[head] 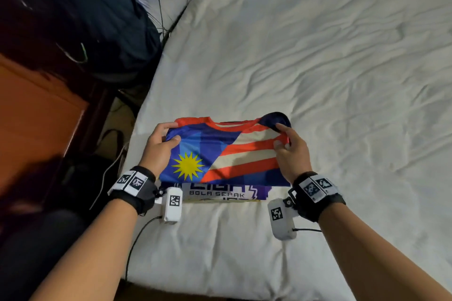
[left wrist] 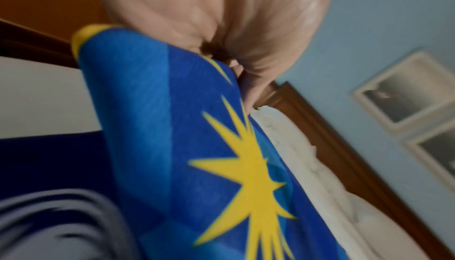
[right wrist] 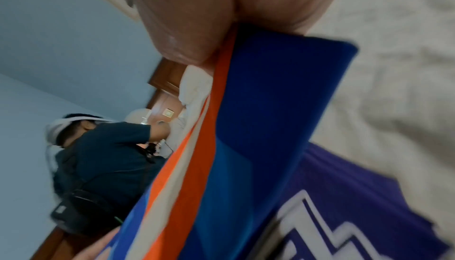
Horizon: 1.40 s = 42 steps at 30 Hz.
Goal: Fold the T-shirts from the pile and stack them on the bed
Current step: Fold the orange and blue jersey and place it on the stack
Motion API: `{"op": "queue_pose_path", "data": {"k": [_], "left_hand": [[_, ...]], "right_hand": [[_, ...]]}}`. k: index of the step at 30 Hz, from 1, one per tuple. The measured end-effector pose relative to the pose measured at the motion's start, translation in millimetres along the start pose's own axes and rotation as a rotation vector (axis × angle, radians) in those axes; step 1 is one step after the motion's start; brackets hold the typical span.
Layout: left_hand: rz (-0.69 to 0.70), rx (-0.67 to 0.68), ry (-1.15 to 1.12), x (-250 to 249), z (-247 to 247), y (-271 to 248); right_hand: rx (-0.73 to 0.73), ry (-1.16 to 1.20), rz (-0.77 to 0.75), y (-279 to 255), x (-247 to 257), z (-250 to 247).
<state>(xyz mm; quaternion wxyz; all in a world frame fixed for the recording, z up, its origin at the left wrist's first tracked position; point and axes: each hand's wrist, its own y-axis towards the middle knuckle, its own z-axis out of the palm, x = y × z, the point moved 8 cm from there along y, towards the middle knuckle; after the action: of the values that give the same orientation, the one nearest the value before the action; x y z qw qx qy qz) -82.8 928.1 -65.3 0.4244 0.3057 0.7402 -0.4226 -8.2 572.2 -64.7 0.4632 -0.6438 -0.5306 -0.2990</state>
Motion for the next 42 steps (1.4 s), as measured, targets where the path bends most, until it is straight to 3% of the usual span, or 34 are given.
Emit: {"op": "queue_pose_path", "data": {"k": [3,5,11,16,29,31,33,35,36,39,42], "left_hand": [[-0.338,-0.024,0.020,82.2,-21.2,-4.1],[-0.401,-0.038,0.065,112.2,-25.4,-13.8],[-0.305,-0.182,0.049,128.2,-40.6,-24.9],[-0.232,-0.220,-0.005,128.0,-51.9,-33.9],[-0.156,-0.239,0.186,136.0,-49.7,-51.9],[-0.089,-0.264,0.321,126.7,-47.5,-53.6],[0.137,-0.321,0.580,101.4,-39.0,-56.9],[0.373,-0.250,0.890,78.3,-5.1,-58.7],[0.431,-0.152,1.016,76.4,17.7,-55.6],[0.464,0.099,1.245,89.0,65.0,-36.7],[0.394,0.137,1.260,106.8,61.5,0.4]], "right_hand": [[0.144,-0.068,0.188,-12.5,-41.6,43.7],[0.186,-0.104,0.258,-26.4,-64.7,56.5],[0.015,-0.109,0.233,-43.0,-73.7,44.8],[0.006,-0.110,0.212,-57.7,-69.4,43.2],[-0.005,-0.101,0.220,-66.7,-80.8,47.6],[-0.022,-0.228,0.192,-67.2,-77.2,46.3],[-0.068,-0.511,0.046,-68.7,-59.0,50.1],[-0.084,-0.710,-0.178,-71.7,-32.7,72.6],[-0.058,-0.777,-0.265,-72.2,-23.0,90.5],[0.081,-0.946,-0.380,-65.7,-23.1,144.7],[0.124,-1.036,-0.373,-50.7,-39.7,163.7]]}}
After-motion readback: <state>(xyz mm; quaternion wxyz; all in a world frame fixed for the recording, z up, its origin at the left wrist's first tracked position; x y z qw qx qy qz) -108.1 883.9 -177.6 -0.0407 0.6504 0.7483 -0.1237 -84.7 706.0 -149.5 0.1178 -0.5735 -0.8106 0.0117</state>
